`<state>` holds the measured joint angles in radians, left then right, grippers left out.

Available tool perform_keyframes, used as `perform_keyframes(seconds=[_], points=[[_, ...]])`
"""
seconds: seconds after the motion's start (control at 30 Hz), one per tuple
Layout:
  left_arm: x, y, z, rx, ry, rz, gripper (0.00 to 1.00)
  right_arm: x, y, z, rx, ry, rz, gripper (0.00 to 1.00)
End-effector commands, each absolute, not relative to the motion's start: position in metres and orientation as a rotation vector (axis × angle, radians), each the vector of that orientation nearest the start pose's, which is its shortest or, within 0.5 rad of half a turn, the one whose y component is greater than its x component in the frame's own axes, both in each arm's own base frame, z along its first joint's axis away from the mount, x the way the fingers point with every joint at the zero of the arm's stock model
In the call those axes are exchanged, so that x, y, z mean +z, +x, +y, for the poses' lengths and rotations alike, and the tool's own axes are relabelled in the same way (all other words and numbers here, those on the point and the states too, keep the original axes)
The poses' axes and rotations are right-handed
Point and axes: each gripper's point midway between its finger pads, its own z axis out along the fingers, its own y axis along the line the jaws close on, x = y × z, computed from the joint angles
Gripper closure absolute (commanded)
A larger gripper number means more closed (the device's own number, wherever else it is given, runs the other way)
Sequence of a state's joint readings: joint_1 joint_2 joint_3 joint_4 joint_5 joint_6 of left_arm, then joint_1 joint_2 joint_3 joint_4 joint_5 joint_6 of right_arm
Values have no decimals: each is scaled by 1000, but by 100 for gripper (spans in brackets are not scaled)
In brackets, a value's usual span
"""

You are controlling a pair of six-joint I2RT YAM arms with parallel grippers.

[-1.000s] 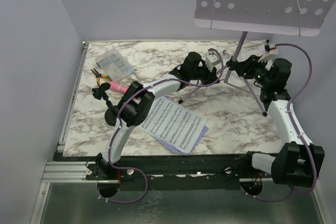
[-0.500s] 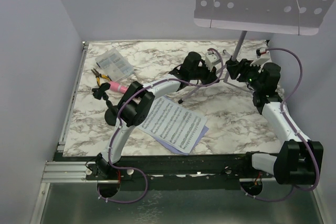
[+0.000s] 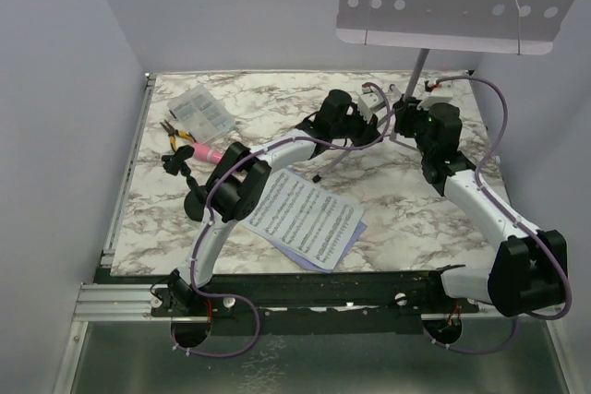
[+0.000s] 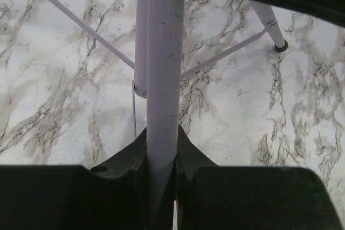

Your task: Set up the instrument practice props

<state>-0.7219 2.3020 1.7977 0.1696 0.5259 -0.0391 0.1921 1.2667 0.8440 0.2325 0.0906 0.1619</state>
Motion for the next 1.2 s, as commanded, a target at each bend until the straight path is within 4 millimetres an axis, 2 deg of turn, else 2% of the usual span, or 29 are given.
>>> perform_keyframes(seconds=[0.0, 0.2, 0.3, 0.37, 0.5, 0.63, 0.83, 1.0, 1.1, 1.17], points=[[42, 402, -455, -931, 983, 2076, 100, 217, 422, 67, 4, 38, 1830, 54], [41, 401, -454, -929, 985, 2077, 100, 218, 423, 75, -43, -29, 1835, 46], [42, 402, -454, -929, 982, 2076, 100, 216, 424, 74, -76, -38, 1849, 46], [42, 402, -455, -933, 984, 2075, 100, 215, 424, 71, -102, -29, 1850, 50], [41, 402, -454, -925, 990, 2075, 100, 217, 429, 65, -125, 35, 1846, 75], [41, 401, -454, -925, 992, 2076, 100, 213, 433, 61, -114, 172, 1859, 78], [42, 401, -453, -917, 999, 2074, 100, 211, 421, 66, 106, 479, 1833, 79], [43, 401, -453, -914, 1001, 2073, 100, 207, 414, 70, 368, 715, 1844, 87], [43, 401, -452, -911, 1004, 2072, 100, 221, 414, 71, 438, 718, 1815, 87], [44, 401, -453, -913, 1005, 2069, 100, 233, 414, 72, 412, 627, 1811, 79]])
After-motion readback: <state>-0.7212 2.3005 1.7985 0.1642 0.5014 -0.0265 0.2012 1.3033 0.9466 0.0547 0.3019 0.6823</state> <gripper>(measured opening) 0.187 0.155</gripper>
